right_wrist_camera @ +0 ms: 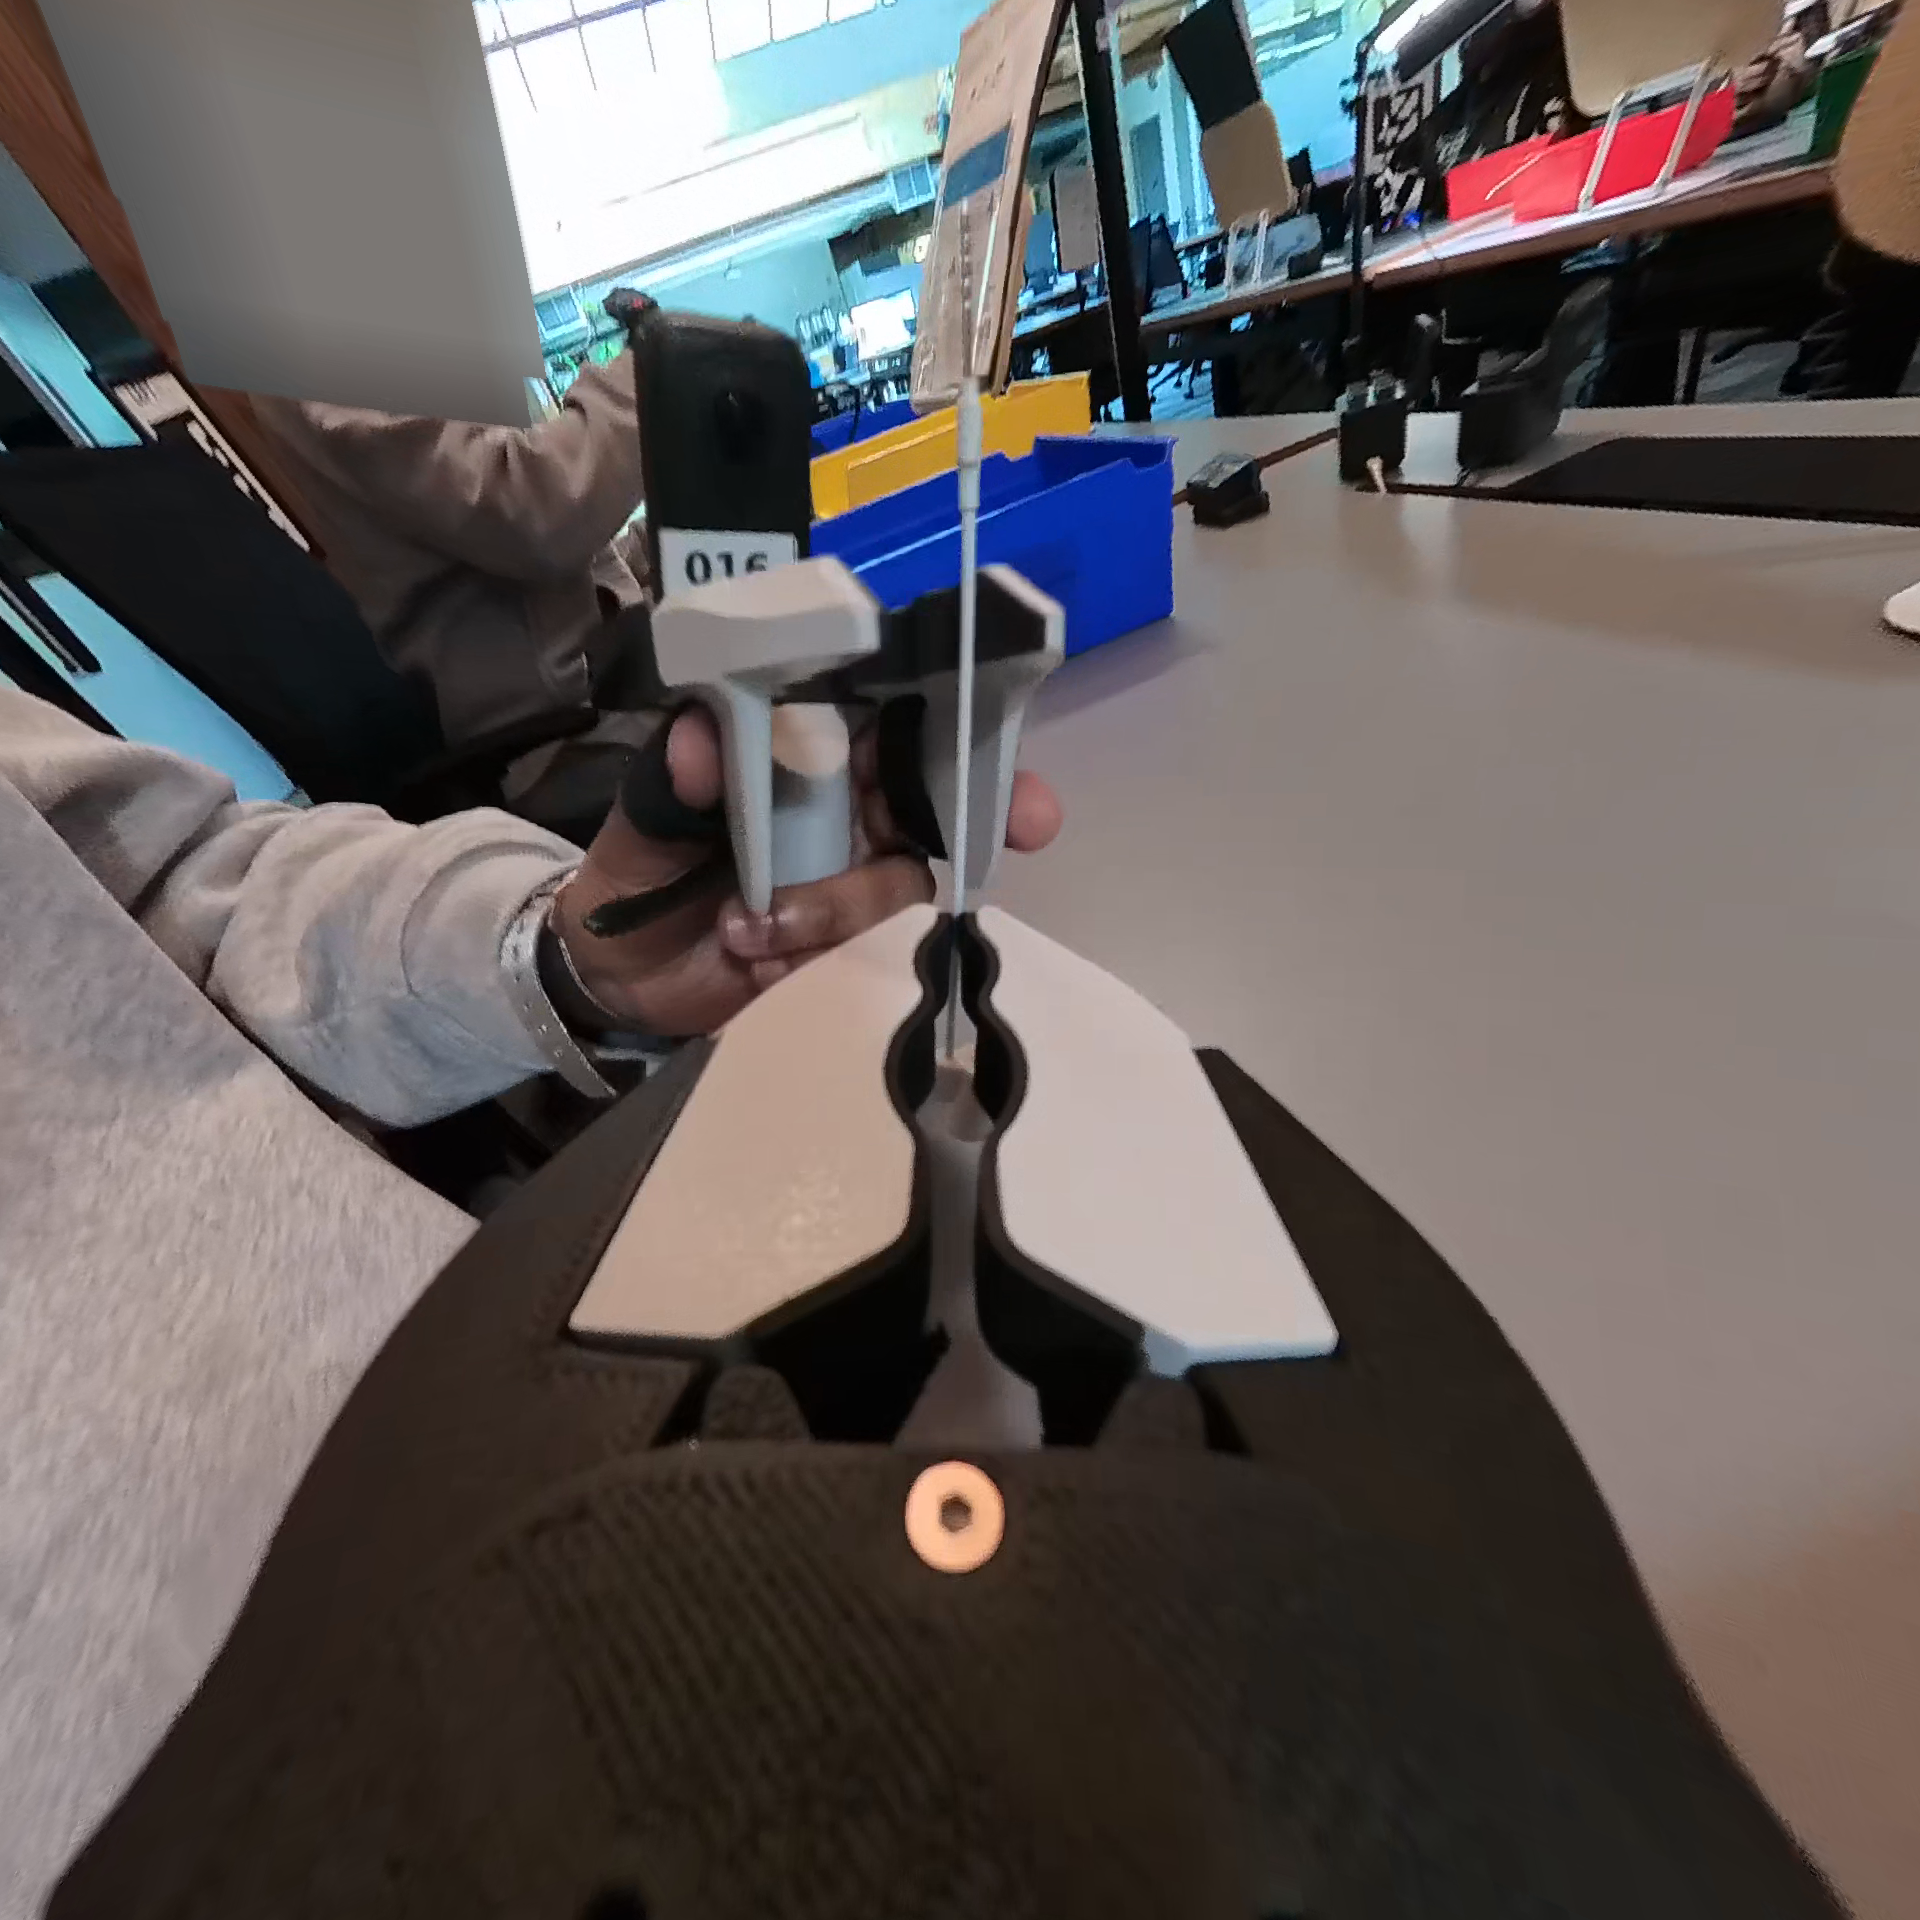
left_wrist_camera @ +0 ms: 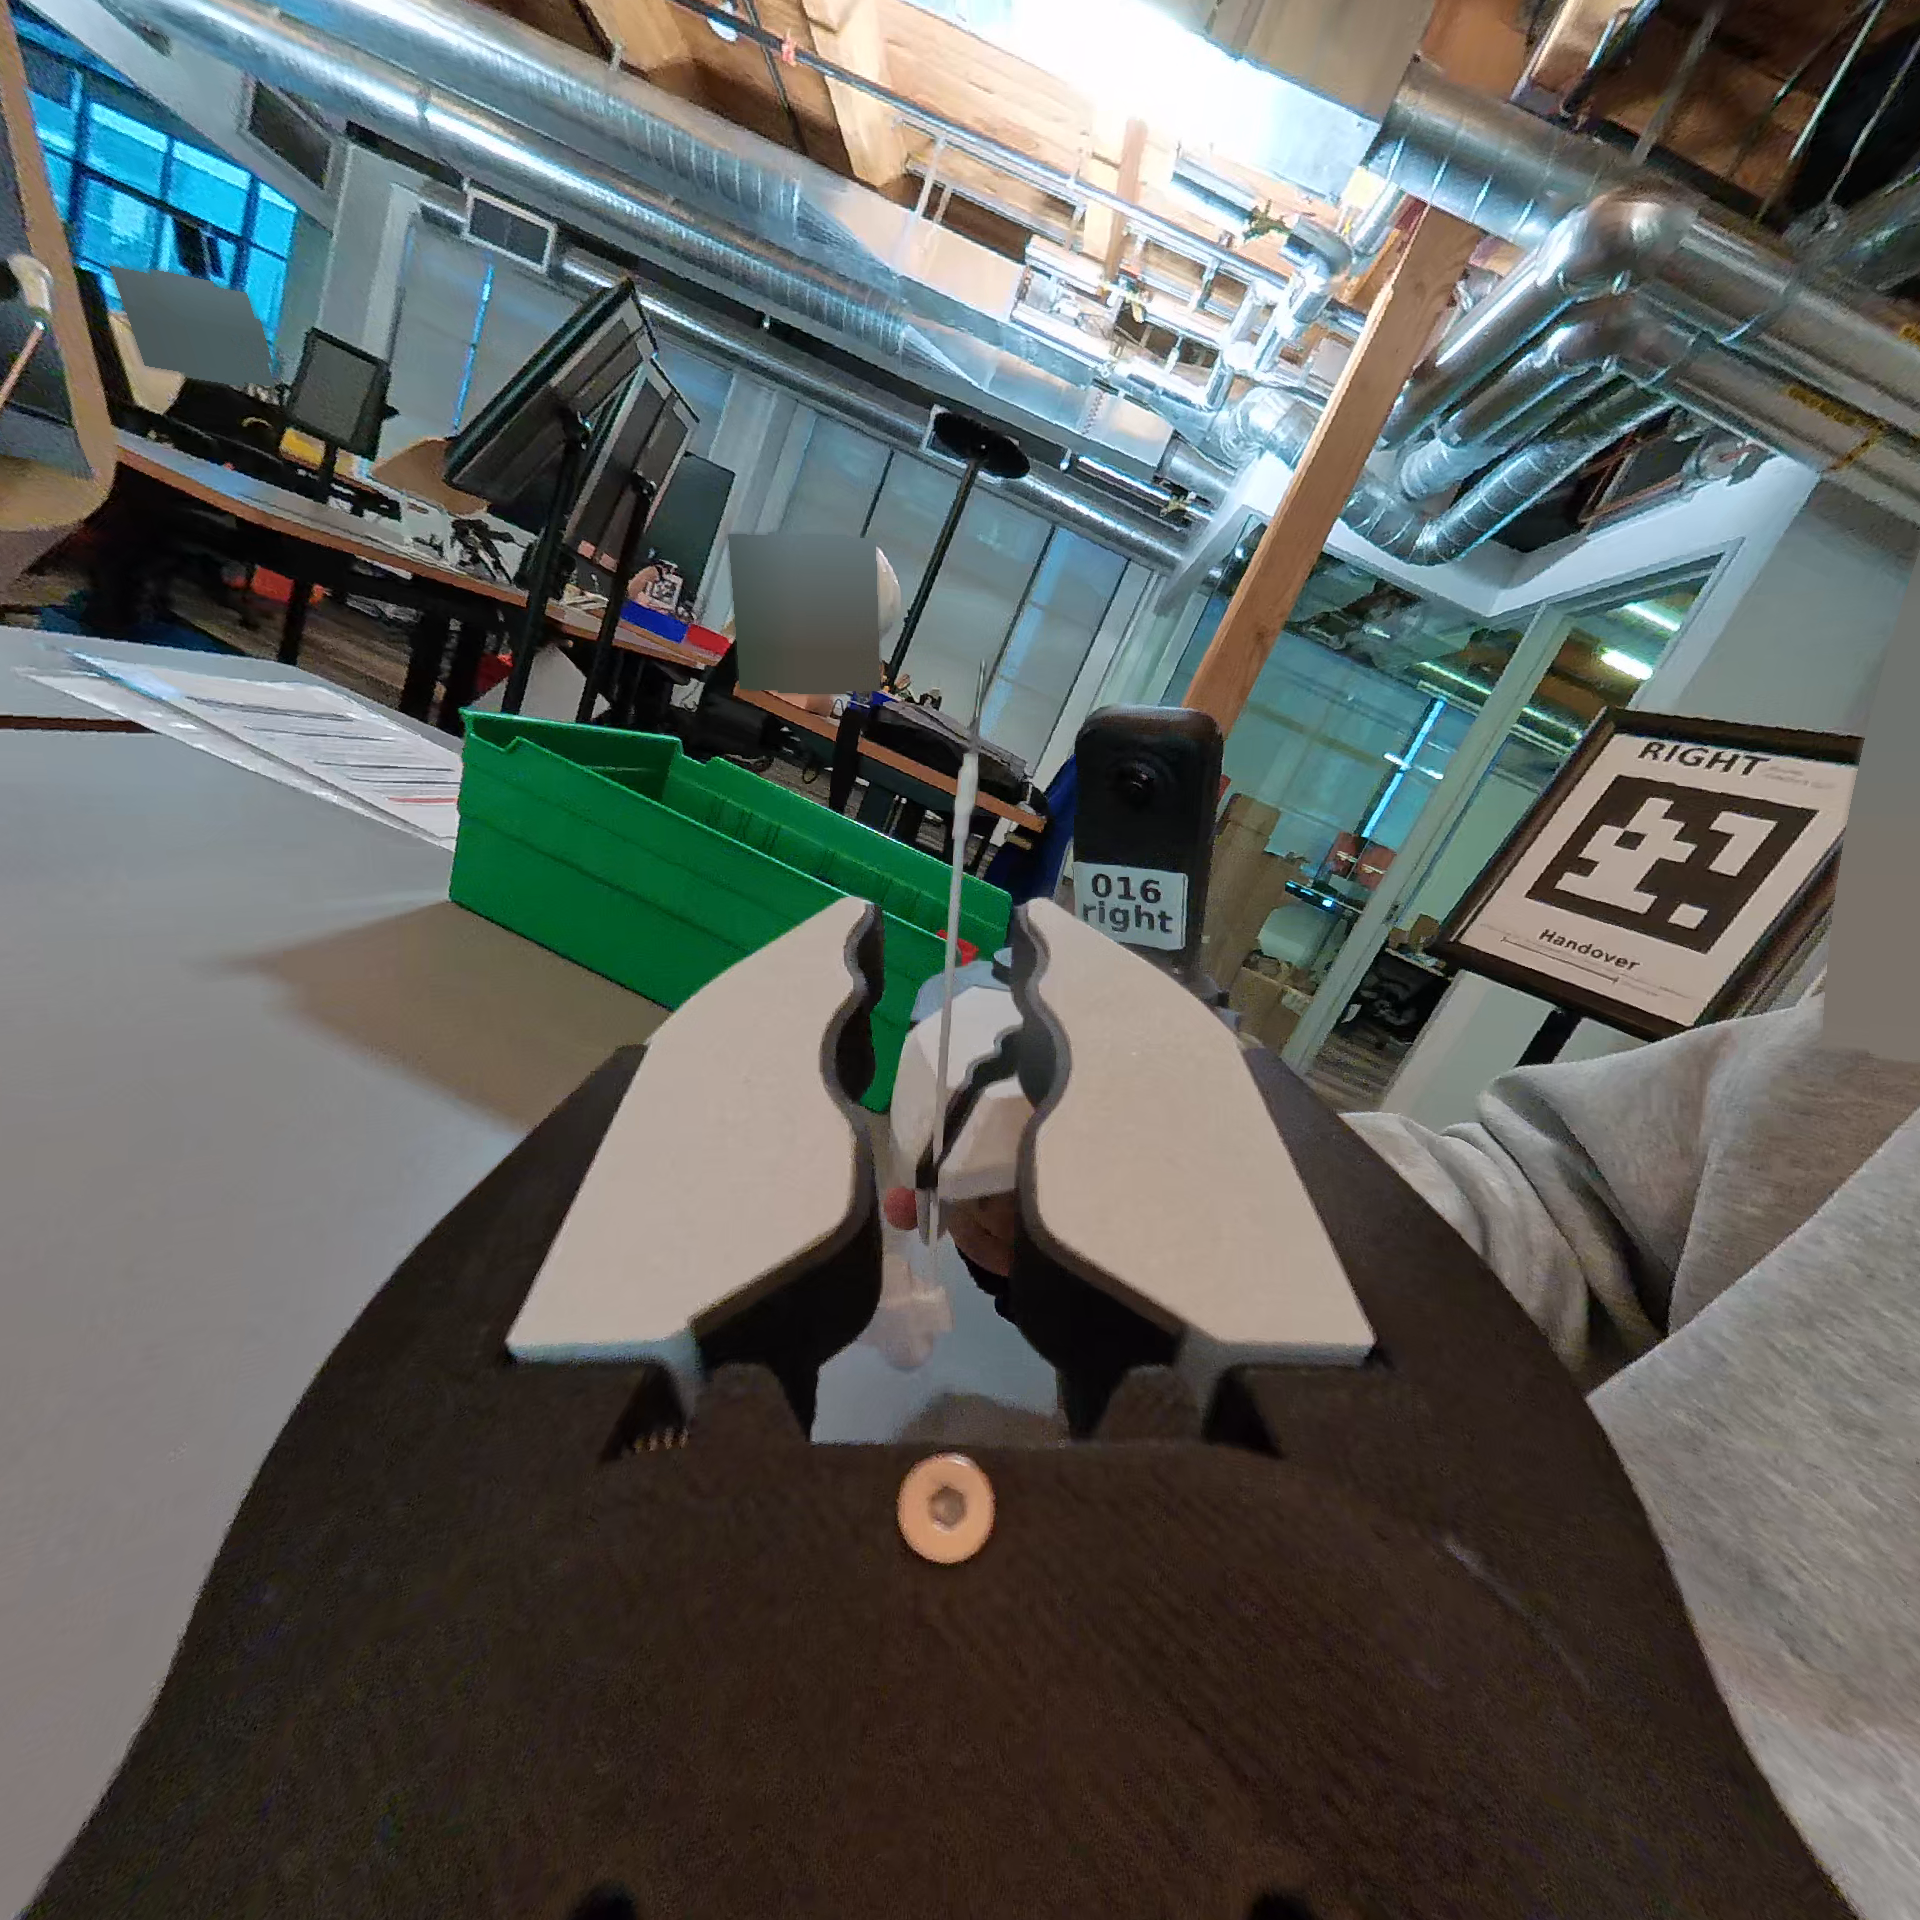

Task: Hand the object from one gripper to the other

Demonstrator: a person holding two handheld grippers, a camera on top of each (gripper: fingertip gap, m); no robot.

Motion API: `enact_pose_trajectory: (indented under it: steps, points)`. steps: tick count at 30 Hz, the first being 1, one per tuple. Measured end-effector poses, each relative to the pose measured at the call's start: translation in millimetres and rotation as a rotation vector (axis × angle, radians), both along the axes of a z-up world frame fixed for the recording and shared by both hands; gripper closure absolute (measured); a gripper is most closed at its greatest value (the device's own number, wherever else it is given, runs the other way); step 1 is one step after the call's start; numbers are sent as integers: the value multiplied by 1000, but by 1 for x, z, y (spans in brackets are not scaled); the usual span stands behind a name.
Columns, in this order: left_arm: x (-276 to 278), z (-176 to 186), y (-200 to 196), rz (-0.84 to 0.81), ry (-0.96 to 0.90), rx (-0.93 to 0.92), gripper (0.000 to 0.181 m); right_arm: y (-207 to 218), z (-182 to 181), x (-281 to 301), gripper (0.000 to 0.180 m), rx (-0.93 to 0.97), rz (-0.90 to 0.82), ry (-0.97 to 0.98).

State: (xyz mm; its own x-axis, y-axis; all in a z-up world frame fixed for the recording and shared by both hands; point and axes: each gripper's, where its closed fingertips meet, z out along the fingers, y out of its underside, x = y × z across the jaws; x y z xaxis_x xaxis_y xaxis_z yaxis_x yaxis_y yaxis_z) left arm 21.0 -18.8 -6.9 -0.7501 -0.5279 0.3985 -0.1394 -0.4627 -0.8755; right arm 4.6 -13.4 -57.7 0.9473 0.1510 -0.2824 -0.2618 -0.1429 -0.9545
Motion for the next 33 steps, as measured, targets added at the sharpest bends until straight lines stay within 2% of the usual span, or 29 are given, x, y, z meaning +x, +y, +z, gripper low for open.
enact_pose_trajectory:
  steps: [8, 10, 17, 20, 24, 27, 30, 33]
  points:
    - [-1, 11, 8, 35, -30, 12, 170, 4, -9, -10, 178, -48, 25, -52]
    - [-3, 12, 6, 31, -45, 27, 177, 5, -10, -11, 178, -49, 27, -48]
    - [-6, 15, 3, 30, -69, 67, 177, 3, -7, -9, 177, -7, 44, -4]
    - [-7, 19, 6, 19, -67, 41, 177, 0, 1, -1, 158, 51, 13, -5]
    - [-9, 24, 11, -7, -63, -8, 178, -10, 16, 15, 153, 163, -20, -12]
    - [-13, 30, 11, -48, -74, -42, 178, -14, 19, 23, 142, 192, -16, 16]
    - [-24, 39, 5, -152, -118, -86, 178, -11, 15, 16, 125, 188, 65, 75]
    - [-43, 51, -3, -335, -148, -163, 178, -15, 12, -9, 125, 148, 291, 231]
